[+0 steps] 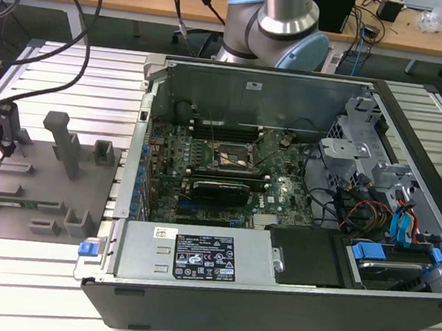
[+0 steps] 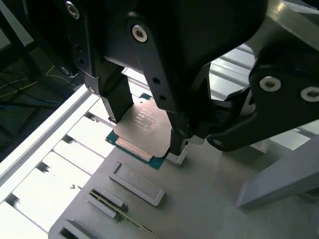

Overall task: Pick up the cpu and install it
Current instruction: 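Pick up the cpu and move it towards the insertion slot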

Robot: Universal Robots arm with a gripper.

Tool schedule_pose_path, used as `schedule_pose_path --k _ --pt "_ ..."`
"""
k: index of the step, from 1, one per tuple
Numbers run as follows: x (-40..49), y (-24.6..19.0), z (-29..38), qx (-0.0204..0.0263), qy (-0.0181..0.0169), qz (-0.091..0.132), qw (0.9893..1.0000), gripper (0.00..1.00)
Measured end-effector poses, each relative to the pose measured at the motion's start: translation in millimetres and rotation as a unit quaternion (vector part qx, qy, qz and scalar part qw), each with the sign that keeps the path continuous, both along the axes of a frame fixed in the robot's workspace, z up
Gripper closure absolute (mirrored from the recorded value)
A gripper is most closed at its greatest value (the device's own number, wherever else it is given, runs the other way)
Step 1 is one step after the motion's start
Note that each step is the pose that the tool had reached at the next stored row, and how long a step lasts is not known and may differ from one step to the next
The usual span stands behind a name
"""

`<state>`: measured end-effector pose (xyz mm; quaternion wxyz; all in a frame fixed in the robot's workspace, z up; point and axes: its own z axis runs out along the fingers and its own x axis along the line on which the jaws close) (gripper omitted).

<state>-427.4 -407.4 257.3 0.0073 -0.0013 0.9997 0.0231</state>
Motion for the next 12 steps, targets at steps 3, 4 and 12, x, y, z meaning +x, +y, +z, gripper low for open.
schedule_pose_path --k 3,4,12 --pt "0.0 0.6 7.1 0.0 -0.0001 0.0 1.0 0.45" --pt "0.0 0.7 8.8 0.0 -0.0001 0.0 1.0 0.45" --pt "-0.1 2.0 29.0 0.0 0.0 0.0 1.0 0.45"
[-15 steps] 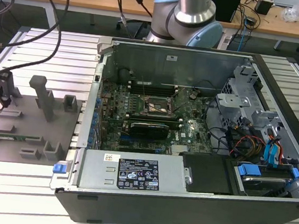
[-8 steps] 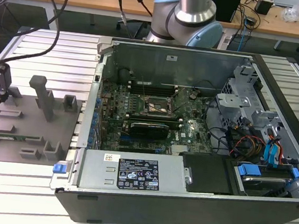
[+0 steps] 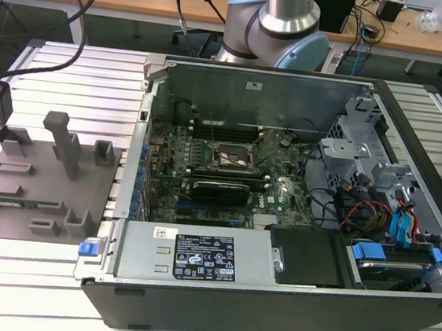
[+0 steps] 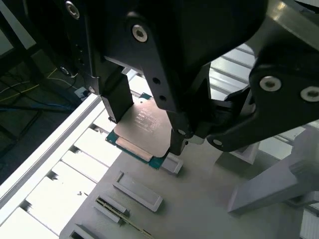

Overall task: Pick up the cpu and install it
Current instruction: 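Pick up the cpu and move it towards the insertion slot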

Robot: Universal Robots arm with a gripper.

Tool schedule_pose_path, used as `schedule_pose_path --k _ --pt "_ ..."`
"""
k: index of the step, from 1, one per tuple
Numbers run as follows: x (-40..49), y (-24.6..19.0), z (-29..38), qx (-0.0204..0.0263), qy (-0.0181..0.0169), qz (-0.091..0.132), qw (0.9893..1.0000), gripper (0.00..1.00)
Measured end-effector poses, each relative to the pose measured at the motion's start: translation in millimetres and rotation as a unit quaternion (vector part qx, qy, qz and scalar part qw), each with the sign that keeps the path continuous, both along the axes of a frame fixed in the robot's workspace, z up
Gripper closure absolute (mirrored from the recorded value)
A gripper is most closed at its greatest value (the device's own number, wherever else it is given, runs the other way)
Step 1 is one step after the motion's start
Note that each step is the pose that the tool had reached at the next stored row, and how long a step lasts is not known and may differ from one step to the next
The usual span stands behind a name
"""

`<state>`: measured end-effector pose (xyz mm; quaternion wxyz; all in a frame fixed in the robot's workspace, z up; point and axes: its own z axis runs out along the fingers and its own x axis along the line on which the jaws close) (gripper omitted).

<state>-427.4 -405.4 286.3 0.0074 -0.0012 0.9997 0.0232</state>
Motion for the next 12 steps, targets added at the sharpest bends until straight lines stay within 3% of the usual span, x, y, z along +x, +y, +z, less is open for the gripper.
schedule_pose_path --k 9,12 --pt "0.0 0.5 13.3 0.0 0.0 0.0 1.0 0.45" --pt "0.0 0.7 20.7 0.0 0.0 0.0 1.0 0.45"
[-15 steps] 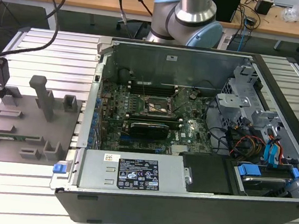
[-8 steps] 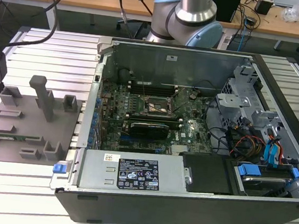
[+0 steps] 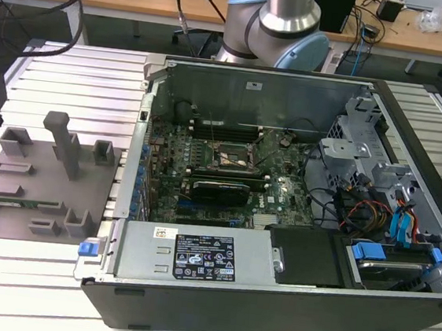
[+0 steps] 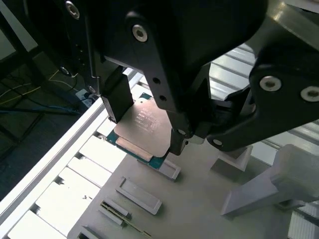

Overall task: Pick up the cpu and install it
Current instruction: 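Pick up the cpu and move it towards the insertion slot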

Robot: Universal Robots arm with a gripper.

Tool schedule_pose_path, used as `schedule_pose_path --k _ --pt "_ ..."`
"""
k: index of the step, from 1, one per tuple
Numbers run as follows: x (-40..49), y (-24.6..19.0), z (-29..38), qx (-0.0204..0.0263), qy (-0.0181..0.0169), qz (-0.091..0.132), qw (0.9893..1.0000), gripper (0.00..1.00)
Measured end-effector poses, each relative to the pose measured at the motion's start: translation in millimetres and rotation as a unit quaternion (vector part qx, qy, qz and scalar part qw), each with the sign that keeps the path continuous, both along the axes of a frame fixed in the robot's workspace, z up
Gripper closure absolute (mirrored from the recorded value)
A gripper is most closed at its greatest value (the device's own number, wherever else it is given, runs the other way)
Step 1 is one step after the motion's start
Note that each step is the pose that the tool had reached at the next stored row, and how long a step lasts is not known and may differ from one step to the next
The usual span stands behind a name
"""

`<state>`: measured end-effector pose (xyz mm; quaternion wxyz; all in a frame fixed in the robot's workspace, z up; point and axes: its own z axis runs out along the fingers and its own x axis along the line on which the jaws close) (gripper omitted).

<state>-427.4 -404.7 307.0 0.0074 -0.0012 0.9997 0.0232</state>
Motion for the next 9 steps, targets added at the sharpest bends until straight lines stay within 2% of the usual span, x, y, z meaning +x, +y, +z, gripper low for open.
schedule_pose_path --k 5,9 --pt "0.0 0.9 12.5 0.0 0.0001 0.0 1.0 0.45" --pt "0.0 1.0 19.7 0.0 0.0 0.0 1.0 0.45"
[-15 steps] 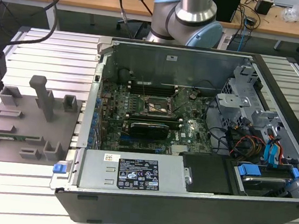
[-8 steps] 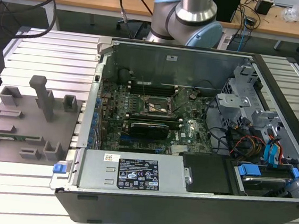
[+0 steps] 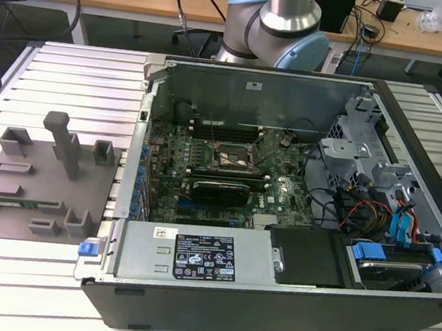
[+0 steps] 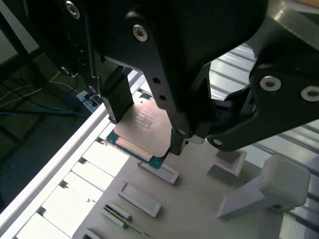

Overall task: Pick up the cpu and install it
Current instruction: 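Pick up the cpu and move it towards the insertion slot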

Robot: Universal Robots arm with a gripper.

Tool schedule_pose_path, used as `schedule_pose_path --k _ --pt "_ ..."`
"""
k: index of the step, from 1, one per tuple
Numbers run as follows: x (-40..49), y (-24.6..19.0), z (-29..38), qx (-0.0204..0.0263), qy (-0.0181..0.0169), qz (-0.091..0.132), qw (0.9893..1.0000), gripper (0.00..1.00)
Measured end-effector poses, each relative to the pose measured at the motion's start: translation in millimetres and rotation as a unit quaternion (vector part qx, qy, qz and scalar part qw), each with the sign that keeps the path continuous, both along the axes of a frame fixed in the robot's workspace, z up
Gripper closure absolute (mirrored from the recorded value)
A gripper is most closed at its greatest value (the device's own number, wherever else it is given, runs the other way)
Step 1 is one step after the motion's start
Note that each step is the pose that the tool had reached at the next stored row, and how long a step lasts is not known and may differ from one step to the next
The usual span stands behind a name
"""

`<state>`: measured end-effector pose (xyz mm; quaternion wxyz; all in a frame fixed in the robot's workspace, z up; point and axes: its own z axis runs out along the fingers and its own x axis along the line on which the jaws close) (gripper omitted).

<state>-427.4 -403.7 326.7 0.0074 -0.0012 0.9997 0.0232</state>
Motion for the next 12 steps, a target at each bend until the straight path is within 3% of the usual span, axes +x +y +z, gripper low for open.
schedule_pose_path --k 12 --pt "0.0 0.2 21.5 0.0 0.0 0.0 1.0 0.45"
